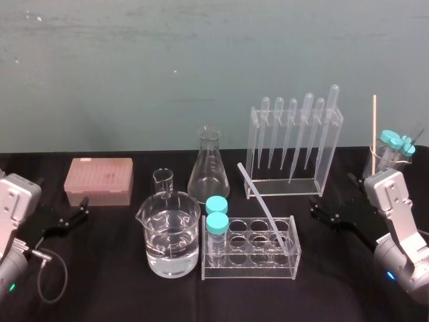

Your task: Pick up the stirring rod with one hand, then place it down.

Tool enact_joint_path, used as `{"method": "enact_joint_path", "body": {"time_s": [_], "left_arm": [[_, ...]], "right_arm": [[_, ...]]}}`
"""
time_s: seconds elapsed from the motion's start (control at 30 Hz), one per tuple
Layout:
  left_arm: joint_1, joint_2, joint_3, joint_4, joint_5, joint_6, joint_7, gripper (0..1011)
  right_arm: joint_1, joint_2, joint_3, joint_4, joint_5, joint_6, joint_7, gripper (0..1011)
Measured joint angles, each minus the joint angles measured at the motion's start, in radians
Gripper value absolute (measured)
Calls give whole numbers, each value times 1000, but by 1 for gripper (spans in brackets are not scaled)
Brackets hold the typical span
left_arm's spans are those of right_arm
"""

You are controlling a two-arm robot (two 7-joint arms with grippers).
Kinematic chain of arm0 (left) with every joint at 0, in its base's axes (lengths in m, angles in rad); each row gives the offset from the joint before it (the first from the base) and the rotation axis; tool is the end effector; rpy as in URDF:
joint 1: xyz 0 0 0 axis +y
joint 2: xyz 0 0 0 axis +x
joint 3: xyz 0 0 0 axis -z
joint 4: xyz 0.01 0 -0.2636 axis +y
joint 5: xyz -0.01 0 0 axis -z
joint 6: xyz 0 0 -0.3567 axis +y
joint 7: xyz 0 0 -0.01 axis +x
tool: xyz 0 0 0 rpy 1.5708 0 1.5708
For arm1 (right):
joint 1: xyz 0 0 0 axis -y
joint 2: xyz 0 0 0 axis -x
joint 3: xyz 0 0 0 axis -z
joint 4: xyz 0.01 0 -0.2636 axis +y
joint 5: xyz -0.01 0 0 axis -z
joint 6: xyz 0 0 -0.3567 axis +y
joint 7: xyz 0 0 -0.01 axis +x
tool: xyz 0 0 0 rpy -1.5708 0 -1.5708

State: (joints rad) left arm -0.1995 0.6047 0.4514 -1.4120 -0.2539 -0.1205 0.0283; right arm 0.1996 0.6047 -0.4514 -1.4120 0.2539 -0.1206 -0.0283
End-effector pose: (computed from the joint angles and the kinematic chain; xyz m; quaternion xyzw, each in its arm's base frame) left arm 0.3990 0.0550 -0.2902 0.1415 -0.1325 0.5799 0.7913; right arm 0.3991 -0.0550 -0.2901 -0.1414 -0.1325 -0.5799 0.7913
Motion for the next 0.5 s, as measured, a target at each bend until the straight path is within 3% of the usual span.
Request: {"method": "enact_joint_path", "body": {"time_s": [0.5], "left_arm": [[0,0,0,0,0,0,0,1000]], "right_arm": [[0,0,0,0,0,0,0,1004]]}}
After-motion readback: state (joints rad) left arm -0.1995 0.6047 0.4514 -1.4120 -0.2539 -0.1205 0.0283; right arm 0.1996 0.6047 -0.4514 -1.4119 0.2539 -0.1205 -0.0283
